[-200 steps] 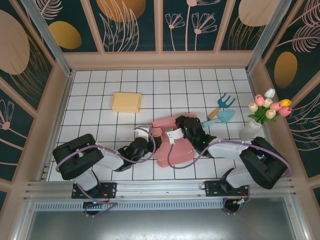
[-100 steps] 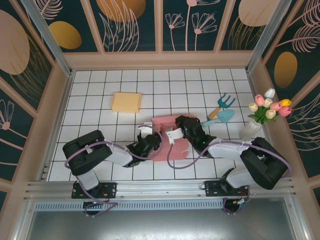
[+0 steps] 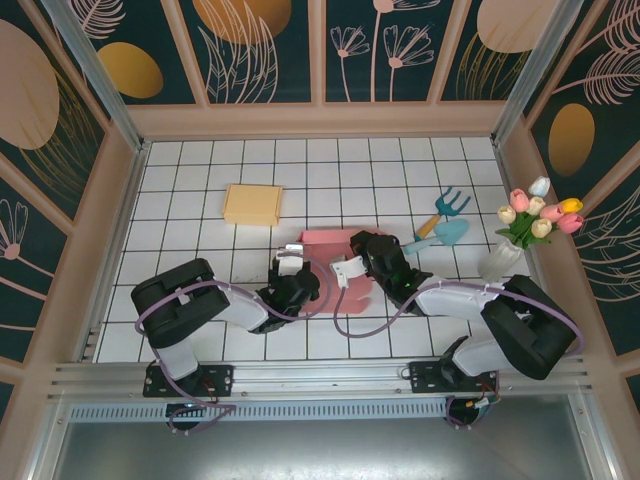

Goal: Fold the paper box

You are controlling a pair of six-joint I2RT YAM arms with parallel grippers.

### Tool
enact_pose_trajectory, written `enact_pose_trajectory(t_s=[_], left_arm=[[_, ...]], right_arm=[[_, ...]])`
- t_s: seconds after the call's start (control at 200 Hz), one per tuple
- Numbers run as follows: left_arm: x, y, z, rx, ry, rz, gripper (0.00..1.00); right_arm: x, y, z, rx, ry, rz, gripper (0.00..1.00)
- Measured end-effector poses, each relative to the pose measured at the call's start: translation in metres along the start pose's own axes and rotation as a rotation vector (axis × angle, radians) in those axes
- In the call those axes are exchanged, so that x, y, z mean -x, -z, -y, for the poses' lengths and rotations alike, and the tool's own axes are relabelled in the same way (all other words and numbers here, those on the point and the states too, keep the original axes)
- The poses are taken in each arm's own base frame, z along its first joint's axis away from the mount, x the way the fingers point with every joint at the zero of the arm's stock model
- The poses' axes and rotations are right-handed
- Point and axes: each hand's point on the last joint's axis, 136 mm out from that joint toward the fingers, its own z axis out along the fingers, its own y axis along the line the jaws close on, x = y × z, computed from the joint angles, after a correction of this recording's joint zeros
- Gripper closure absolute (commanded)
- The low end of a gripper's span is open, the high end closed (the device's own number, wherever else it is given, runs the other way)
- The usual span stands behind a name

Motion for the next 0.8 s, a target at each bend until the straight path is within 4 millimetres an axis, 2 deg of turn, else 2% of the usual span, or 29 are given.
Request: enact_pose_trajectory(t_s=[0.185, 0.41, 0.801], left_arm=[[-0.002, 0.004, 0.0, -0.05, -0.052, 0.015, 0.51], [0.003, 0.006, 0.013, -0.154, -0.105, 0.031, 0.5], [0.019, 0.004, 0.022, -0.307, -0.058, 0.04, 0.48]], right_arm=[[0.001, -0.001, 0.0, 0.013, -0.021, 0.007, 1.0], [0.002, 0.001, 0.0, 0.044, -0.053, 0.024, 1.0], [0.004, 0.0, -0.001, 0.077, -0.086, 0.043, 1.0]])
